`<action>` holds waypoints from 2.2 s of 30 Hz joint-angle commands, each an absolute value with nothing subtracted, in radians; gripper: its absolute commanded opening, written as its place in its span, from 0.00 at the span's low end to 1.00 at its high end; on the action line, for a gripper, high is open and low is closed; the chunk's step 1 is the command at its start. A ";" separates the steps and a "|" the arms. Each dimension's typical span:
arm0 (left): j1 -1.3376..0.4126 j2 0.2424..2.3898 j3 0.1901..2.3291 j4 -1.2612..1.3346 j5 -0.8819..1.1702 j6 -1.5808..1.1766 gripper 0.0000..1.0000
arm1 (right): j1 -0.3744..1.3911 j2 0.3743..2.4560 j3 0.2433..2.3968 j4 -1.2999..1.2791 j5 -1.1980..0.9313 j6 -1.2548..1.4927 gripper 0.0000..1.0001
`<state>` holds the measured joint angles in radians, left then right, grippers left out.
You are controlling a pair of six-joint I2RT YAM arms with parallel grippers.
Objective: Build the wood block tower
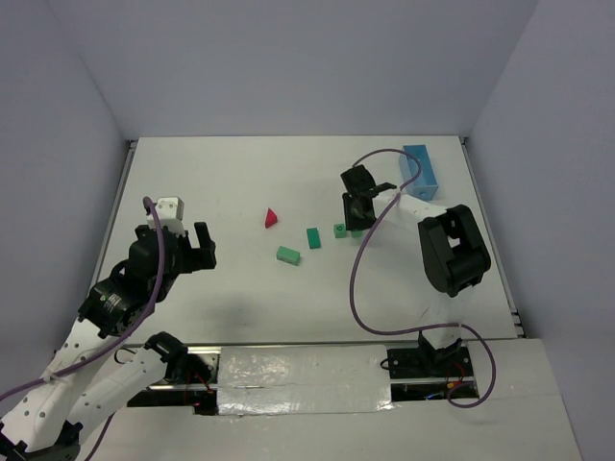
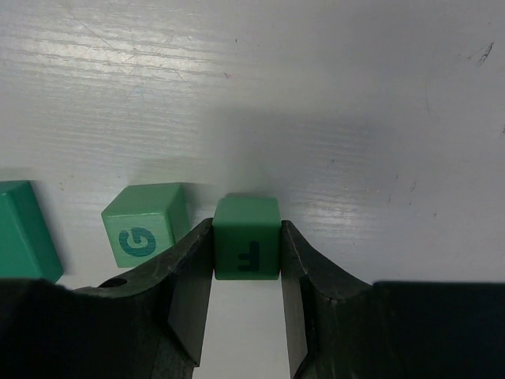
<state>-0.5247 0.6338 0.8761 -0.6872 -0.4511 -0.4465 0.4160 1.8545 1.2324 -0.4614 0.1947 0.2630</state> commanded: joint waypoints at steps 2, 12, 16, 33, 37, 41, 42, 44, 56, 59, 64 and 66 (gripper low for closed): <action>-0.529 0.635 0.868 -0.655 -0.457 -0.436 1.00 | 0.405 1.861 1.269 -0.434 0.204 0.253 0.43; -0.529 0.635 0.868 -0.653 -0.454 -0.433 1.00 | 0.403 1.879 1.299 -0.446 0.196 0.258 0.58; -0.529 0.634 0.868 -0.653 -0.456 -0.433 0.99 | 0.402 1.861 1.289 -0.443 0.193 0.261 0.51; -0.531 0.637 0.868 -0.653 -0.454 -0.433 0.99 | 0.400 1.878 1.331 -0.457 0.187 0.267 0.42; -0.529 0.637 0.868 -0.652 -0.454 -0.433 1.00 | 0.402 1.876 1.336 -0.453 0.181 0.272 0.42; -0.529 0.638 0.868 -0.653 -0.454 -0.434 1.00 | 0.402 1.884 1.339 -0.457 0.178 0.270 0.44; -0.529 0.637 0.870 -0.653 -0.454 -0.433 0.99 | 0.402 1.885 1.339 -0.457 0.176 0.271 0.44; -0.529 0.640 0.868 -0.653 -0.454 -0.431 0.99 | 0.402 1.885 1.336 -0.456 0.175 0.273 0.44; -0.529 0.646 0.868 -0.650 -0.448 -0.430 1.00 | 0.400 1.881 1.331 -0.460 0.180 0.276 0.52; -0.531 0.649 0.868 -0.649 -0.446 -0.430 1.00 | 0.400 1.868 1.341 -0.466 0.176 0.279 0.53; -0.529 0.650 0.870 -0.650 -0.443 -0.429 1.00 | 0.397 1.852 1.358 -0.480 0.175 0.276 0.51; -0.531 0.650 0.868 -0.650 -0.442 -0.428 1.00 | 0.394 1.859 1.365 -0.486 0.176 0.273 0.51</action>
<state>-0.5255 0.6468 0.8761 -0.6872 -0.4473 -0.4461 0.4065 1.8751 1.3167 -0.4736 0.1768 0.2714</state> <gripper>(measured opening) 0.995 0.509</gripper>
